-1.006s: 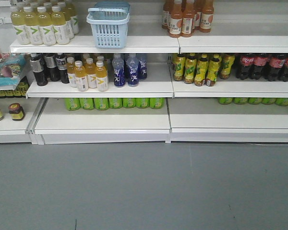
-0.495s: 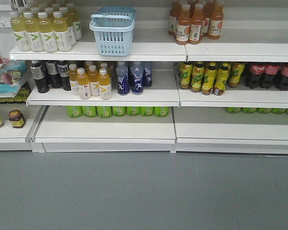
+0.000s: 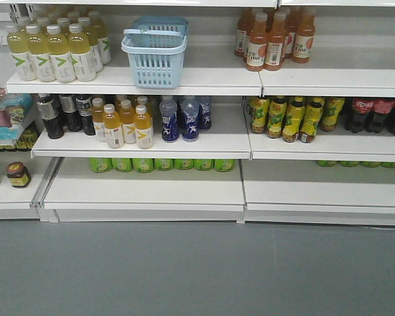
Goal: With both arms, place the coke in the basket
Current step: 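Drive the base toward the shelf holding the light-blue basket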
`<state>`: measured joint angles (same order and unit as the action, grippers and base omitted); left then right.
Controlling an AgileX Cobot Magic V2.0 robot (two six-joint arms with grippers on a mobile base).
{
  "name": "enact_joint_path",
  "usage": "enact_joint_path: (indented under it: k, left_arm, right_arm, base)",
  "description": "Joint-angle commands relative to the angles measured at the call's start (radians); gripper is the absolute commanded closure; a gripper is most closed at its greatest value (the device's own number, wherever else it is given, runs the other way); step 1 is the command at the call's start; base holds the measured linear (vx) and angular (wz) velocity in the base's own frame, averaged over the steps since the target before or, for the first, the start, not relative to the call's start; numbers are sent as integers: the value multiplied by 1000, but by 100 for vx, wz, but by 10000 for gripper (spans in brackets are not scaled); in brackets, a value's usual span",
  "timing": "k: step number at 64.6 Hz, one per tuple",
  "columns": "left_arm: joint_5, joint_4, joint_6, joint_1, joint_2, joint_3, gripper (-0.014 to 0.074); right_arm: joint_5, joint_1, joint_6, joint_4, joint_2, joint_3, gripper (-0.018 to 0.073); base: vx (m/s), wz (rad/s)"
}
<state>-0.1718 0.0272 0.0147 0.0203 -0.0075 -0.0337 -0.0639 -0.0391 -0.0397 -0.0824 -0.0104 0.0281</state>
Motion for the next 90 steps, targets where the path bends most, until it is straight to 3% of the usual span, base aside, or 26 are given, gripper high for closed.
enact_joint_path:
  k: [1, 90]
  left_arm:
    - [75, 0, -7, 1, -19, 1, 603]
    - [75, 0, -7, 1, -19, 1, 603]
  right_arm:
    - [71, 7, 4, -7, -18, 11, 568]
    - [71, 7, 4, -7, -18, 11, 568]
  base:
    - [14, -1]
    - [14, -1]
